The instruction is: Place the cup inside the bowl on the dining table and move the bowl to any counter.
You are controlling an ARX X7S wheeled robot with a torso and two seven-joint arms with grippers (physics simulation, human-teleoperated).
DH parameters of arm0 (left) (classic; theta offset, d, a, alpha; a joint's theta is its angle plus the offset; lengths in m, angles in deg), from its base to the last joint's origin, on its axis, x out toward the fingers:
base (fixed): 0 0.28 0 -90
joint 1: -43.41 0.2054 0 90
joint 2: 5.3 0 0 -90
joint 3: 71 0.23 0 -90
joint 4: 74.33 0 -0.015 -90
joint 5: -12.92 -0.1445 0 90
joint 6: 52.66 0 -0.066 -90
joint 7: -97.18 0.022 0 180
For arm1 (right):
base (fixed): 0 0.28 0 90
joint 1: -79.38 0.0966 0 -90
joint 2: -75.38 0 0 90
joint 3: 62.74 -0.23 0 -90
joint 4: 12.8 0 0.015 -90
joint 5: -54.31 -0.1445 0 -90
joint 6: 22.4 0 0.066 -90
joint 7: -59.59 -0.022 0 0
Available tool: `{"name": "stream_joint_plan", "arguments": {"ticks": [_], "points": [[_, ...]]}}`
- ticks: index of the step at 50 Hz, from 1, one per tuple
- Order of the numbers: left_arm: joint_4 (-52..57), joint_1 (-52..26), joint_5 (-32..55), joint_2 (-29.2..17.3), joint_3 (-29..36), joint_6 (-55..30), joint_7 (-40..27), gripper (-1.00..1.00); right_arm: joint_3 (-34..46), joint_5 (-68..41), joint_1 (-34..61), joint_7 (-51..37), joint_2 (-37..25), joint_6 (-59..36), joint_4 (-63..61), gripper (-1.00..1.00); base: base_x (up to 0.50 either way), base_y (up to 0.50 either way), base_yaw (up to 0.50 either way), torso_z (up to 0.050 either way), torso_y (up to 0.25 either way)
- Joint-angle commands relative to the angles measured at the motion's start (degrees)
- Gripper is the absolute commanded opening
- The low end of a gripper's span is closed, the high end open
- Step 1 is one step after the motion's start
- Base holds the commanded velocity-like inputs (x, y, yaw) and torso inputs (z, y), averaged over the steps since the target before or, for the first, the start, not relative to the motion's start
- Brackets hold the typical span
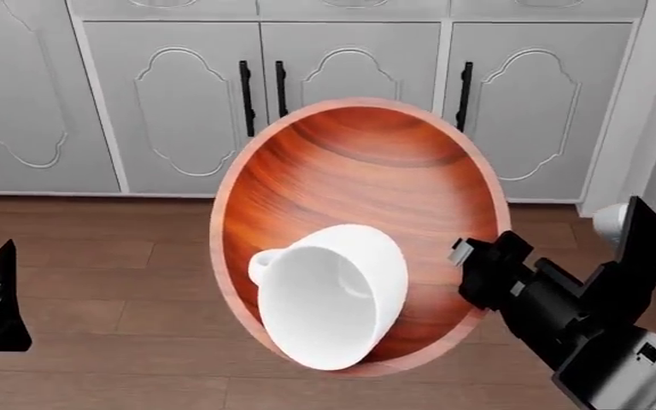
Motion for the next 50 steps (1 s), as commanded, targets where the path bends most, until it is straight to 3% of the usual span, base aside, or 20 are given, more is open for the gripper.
{"name": "stream_joint_plan", "arguments": {"ticks": [1,11,50], "points": [[-0.8,-0.6,-0.6,0.6,0.3,0.4,-0.2,1.00,-1.3,-1.8,0.5,0.8,0.0,0.0,-0.9,-1.00,0.50,0.00,0.00,0.000,0.000],[0.3,-1.0,1.7,-1.5,-2.0,-1.2,0.4,1.00,-1.5,-2.3,1.7,0.0,-0.3,-0.3,-0.9,-1.00,0.50,0.00,0.00,0.000,0.002],[1.4,-7.4,5.1,-0.3,-0.1,-6.0,-2.7,1.00,-3.3,-6.2,4.5,-4.6,-0.6,-1.4,-3.4,-1.00,0.50,0.00,0.00,0.000,0.002]]}}
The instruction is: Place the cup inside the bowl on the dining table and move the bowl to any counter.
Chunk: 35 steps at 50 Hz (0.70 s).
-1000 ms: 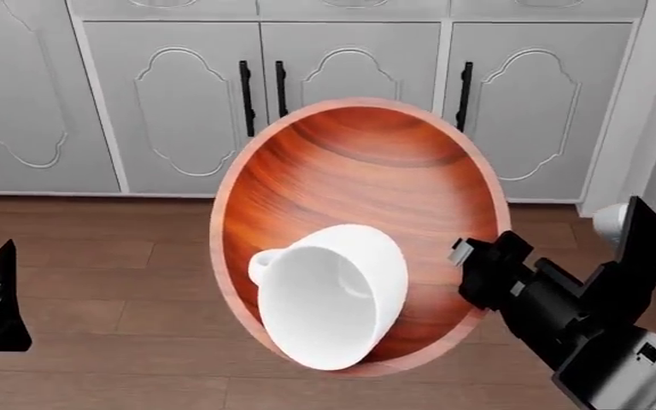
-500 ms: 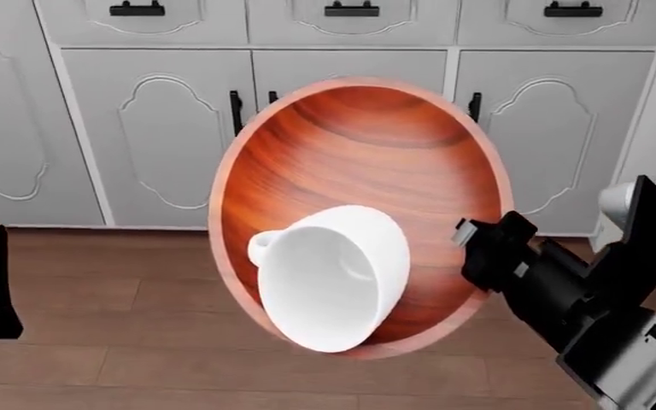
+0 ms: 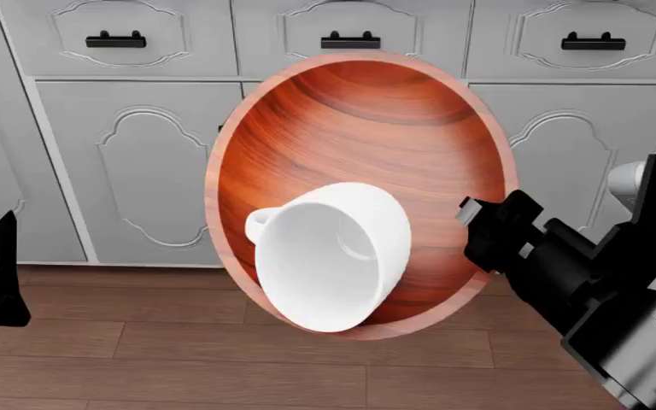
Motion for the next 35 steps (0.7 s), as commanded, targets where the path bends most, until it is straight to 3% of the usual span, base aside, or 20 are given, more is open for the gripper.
{"name": "stream_joint_plan", "arguments": {"ticks": [1,35], "points": [[-0.1,-2.4,0.8,0.4,0.3,-1.8,-0.8,1.00,-2.3,-2.7,0.4,-0.9,-0.2,0.2,-2.3,-1.00,0.50,0.00,0.00,0.000,0.000],[0.2,1.7,0.0,-0.6,-0.3,1.7,0.2,1.00,-1.9,-1.5,-1.6,1.1,-0.8,1.5,-2.1,-1.00,0.50,0.00,0.00,0.000,0.002]]}}
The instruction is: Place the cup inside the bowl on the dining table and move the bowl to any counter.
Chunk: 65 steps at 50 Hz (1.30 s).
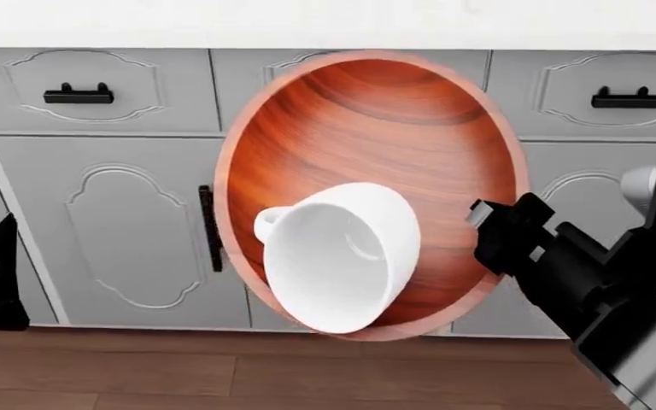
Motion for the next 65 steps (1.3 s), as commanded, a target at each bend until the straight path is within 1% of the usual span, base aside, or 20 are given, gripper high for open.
{"name": "stream_joint_plan", "arguments": {"ticks": [1,3,6,7,9,18,20,30,35,60,65], "points": [[-0.8,1.3,-1.0,0.5,-0.4,2.0,0.6,1.00,-1.1,-0.6,-0.8,1.6,0.3,1.0,-0.7,-1.00,0.50,0.00,0.00,0.000,0.010],[-0.8,1.0,-1.3,0.6,0.2,2.0,0.4,1.00,-1.1,-0.6,-1.2,1.7,0.4,1.1,-0.7,-1.00,0.50,0.00,0.00,0.000,0.000],[-0.1,0.9,-0.5,-0.3,-1.1,1.4,0.3,1.00,-1.2,-0.6,-1.3,1.6,0.3,1.2,-0.9,-1.00,0.50,0.00,0.00,0.000,0.000],[0.1,1.8,-1.0,-0.8,-1.4,2.5,0.9,1.00,-1.1,-0.6,-1.5,1.6,0.2,1.2,-1.2,-1.00,0.50,0.00,0.00,0.000,0.000],[-0.5,2.6,-2.2,-0.1,-0.4,3.8,1.1,1.00,-1.2,-0.6,-2.2,1.8,0.2,1.4,-1.4,-1.00,0.50,0.00,0.00,0.000,0.005],[0.2,2.4,-1.5,-0.8,-0.7,3.8,1.5,1.00,-1.5,-1.2,-2.5,1.4,-0.4,1.0,-2.6,-1.00,0.50,0.00,0.00,0.000,0.001],[0.6,2.2,-2.0,-0.1,0.5,3.9,1.0,1.00,-1.5,-1.2,-2.6,1.2,-0.4,1.0,-2.6,-1.00,0.50,0.00,0.00,0.000,0.005],[0.1,1.6,-1.6,-0.6,-0.1,3.9,1.0,1.00,-0.6,-0.4,-2.1,1.6,0.1,1.3,-1.8,-1.00,0.50,0.00,0.00,0.001,0.001],[-0.3,2.5,-1.7,-0.9,-0.4,4.6,1.5,1.00,-0.5,-0.2,-2.0,1.7,0.1,1.4,-1.4,-1.00,0.50,0.00,0.00,0.000,0.002],[-0.7,3.1,-1.6,-1.2,-0.5,5.2,1.4,1.00,0.3,0.6,-2.2,2.5,0.4,1.9,-0.8,-1.00,0.50,0.13,0.00,0.000,0.002],[-0.3,4.1,-1.0,-1.8,-1.6,5.5,1.9,1.00,0.3,0.4,-2.1,2.4,0.4,1.9,-0.8,-1.00,0.50,0.14,0.00,0.000,0.002]]}}
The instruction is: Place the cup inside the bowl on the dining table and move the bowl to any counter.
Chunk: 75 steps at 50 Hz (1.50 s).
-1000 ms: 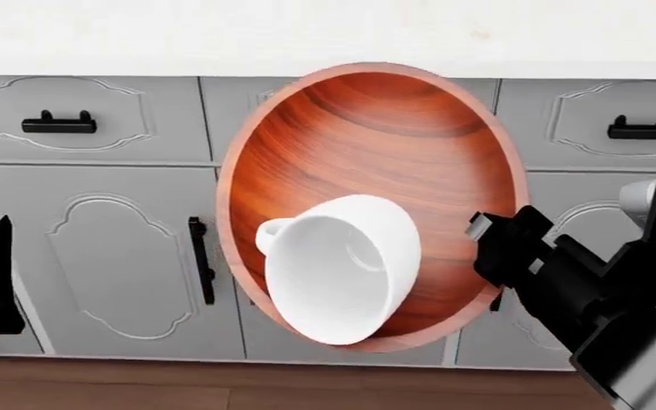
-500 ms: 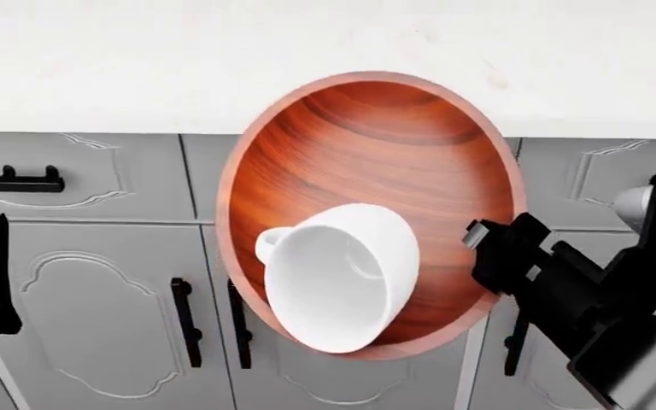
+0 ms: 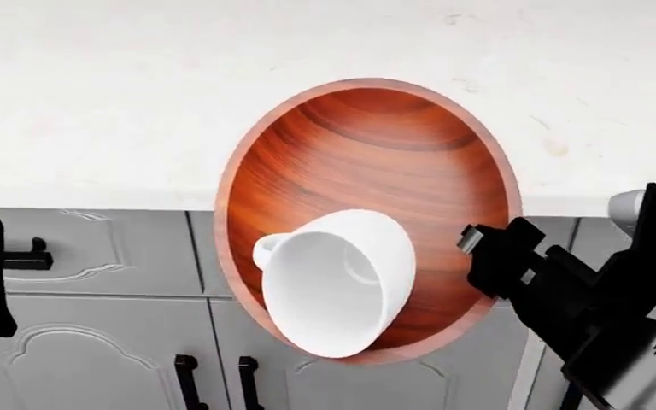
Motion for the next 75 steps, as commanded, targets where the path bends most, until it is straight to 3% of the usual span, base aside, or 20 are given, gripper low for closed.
{"name": "stream_joint_plan", "arguments": {"ticks": [1,45,75], "points": [[-0.4,0.5,-0.2,-0.1,-0.8,0.6,0.3,1.00,-1.1,-1.0,0.3,1.2,0.4,0.6,-0.5,-1.00,0.50,0.14,0.00,0.000,0.000],[-1.0,0.1,-0.4,0.1,0.8,1.2,-0.5,1.00,-1.0,-1.1,-0.6,1.6,0.2,1.5,0.0,-1.00,0.49,0.13,0.00,0.000,0.002],[-2.1,2.3,-1.3,0.1,0.9,3.5,0.1,1.00,4.1,5.1,4.0,4.7,4.3,3.6,12.8,-1.00,0.01,0.00,0.00,0.000,0.001]]}}
